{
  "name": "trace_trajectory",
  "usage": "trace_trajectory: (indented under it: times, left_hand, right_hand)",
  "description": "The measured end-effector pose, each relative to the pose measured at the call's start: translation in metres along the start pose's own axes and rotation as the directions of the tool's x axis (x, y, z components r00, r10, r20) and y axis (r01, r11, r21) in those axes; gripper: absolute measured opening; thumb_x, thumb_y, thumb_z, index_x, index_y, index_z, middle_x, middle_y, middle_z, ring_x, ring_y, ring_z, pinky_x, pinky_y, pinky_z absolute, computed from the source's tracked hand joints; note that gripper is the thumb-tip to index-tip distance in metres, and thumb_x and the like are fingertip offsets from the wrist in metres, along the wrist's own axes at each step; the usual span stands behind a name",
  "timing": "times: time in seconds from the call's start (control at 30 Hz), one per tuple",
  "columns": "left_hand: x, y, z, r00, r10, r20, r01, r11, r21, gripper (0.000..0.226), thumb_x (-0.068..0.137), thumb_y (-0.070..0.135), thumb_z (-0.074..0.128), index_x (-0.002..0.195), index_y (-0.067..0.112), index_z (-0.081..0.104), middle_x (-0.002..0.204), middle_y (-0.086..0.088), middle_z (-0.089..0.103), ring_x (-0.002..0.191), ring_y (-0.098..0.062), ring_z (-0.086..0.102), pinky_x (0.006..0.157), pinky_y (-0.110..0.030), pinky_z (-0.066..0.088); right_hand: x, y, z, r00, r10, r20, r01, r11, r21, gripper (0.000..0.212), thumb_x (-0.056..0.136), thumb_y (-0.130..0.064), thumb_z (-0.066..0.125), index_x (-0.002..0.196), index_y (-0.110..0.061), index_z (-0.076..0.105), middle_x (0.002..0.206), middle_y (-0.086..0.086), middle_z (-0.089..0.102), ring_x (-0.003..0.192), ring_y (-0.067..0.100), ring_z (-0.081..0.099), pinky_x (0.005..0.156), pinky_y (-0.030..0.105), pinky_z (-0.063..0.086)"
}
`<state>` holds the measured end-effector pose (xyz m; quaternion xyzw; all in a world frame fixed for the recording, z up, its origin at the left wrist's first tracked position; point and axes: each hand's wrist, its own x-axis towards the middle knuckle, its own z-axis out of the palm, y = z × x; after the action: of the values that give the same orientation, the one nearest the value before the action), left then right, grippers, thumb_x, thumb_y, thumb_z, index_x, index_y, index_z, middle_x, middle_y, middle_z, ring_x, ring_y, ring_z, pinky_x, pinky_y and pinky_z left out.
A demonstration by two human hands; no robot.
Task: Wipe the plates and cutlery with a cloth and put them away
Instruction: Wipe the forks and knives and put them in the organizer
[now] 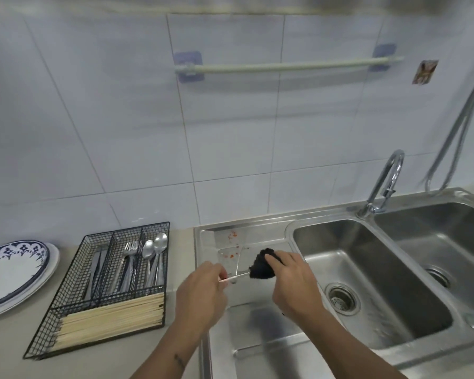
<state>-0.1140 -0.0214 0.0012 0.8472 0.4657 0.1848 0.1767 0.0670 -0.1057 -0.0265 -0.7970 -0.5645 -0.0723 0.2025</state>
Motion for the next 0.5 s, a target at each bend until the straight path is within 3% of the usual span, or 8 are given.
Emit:
trace_trajectory:
  times: [0.1,0.2,0.3,0.43,0.5]
  left_hand:
    - [-0.003,-0.005,-0.004,0.996,-0.026,0.083,0.027,1.0,-0.012,0.017,0.099,0.026,0.052,0.106,0.032,0.066,0.103,0.015,0.06,0.089,-0.007,0.056,0.079,-0.025,0.047]
    - [-0.004,-0.005,-0.007,0.987,-0.064,0.147,0.074,0.995,-0.064,0.022,0.096,0.023,0.051,0.105,0.034,0.068,0.099,0.012,0.065,0.084,-0.008,0.059,0.072,-0.028,0.049]
    - [-0.007,0.001,-0.009,0.986,-0.058,0.159,0.078,0.989,-0.125,0.016,0.096,0.034,0.052,0.1,0.037,0.067,0.088,0.015,0.065,0.077,-0.005,0.06,0.064,-0.026,0.046]
    - [-0.014,0.0,-0.012,0.981,-0.068,0.183,0.084,0.993,-0.081,0.019,0.097,0.048,0.051,0.095,0.038,0.068,0.084,0.017,0.065,0.078,0.0,0.059,0.067,-0.025,0.046]
    - [-0.016,-0.003,-0.014,0.968,-0.09,0.235,0.123,0.983,-0.133,0.016,0.098,0.044,0.054,0.098,0.04,0.069,0.087,0.02,0.065,0.082,0.0,0.06,0.074,-0.026,0.049]
  right_hand:
    - [-0.002,0.006,-0.008,0.987,0.145,-0.074,-0.141,0.988,0.058,0.059,0.07,0.0,0.064,0.127,-0.016,0.061,0.121,0.002,0.063,0.105,0.025,0.055,0.092,0.038,0.05]
    - [-0.006,-0.015,-0.015,0.988,0.034,-0.153,-0.015,0.993,0.119,0.056,0.072,0.0,0.06,0.125,-0.018,0.062,0.124,0.004,0.061,0.105,0.025,0.054,0.091,0.04,0.05]
    - [-0.019,-0.036,-0.011,0.984,-0.139,-0.11,0.147,0.987,0.069,0.055,0.068,-0.005,0.065,0.121,-0.021,0.065,0.126,0.001,0.061,0.11,0.024,0.054,0.091,0.038,0.05]
    - [-0.026,-0.03,-0.007,1.0,-0.01,-0.03,0.013,0.996,0.085,0.064,0.055,-0.002,0.074,0.116,-0.021,0.067,0.12,-0.001,0.064,0.106,0.026,0.058,0.081,0.037,0.053]
    - [-0.025,-0.03,-0.008,0.998,-0.053,-0.037,0.055,0.997,0.053,0.063,0.057,-0.003,0.07,0.117,-0.02,0.067,0.122,0.0,0.063,0.108,0.026,0.057,0.084,0.039,0.052]
